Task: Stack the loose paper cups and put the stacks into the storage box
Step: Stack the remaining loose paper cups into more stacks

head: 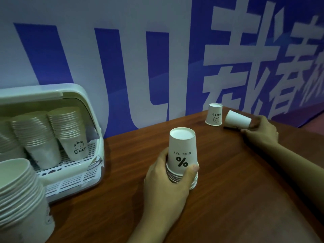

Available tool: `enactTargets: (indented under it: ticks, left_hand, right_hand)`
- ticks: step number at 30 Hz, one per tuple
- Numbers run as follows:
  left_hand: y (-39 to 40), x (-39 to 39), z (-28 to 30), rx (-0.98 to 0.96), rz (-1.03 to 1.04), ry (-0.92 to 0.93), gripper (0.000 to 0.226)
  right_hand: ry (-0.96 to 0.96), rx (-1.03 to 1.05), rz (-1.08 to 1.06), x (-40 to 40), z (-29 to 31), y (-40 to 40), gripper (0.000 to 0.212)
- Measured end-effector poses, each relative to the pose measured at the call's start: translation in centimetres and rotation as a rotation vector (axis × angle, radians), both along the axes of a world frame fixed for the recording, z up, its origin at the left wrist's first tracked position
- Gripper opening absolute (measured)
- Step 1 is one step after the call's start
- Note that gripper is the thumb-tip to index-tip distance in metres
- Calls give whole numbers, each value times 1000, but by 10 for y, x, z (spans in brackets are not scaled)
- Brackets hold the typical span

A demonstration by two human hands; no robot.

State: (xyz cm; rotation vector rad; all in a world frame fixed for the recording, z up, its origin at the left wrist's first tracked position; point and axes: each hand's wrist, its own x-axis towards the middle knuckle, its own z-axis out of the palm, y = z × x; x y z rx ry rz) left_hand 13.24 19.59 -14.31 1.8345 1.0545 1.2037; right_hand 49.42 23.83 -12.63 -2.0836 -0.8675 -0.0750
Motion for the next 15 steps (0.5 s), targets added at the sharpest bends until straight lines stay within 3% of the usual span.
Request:
enactTargets:
  ticks: [2,3,6,8,12,15]
  left_hand:
    - [0,0,1,17,24,5,44]
    - [1,-1,1,26,36,7,46]
    - [1,-1,0,24,34,-11,49]
    - [-2,0,1,-9,22,-11,54]
    - [-2,-1,1,-30,15,-2,59]
    - [-1,0,2,-35,32,15,72]
  right_hand:
    - [-165,47,17,-2,-2,0,38]
    - [-181,57,25,-1,-3,2,40]
    - [-69,-35,81,9,-7,16,92]
    - [-109,-162,163,16,-10,26,113]
    - [-195,-297,209,24,-13,32,93]
    - [-116,-53,250,11,-8,18,72]
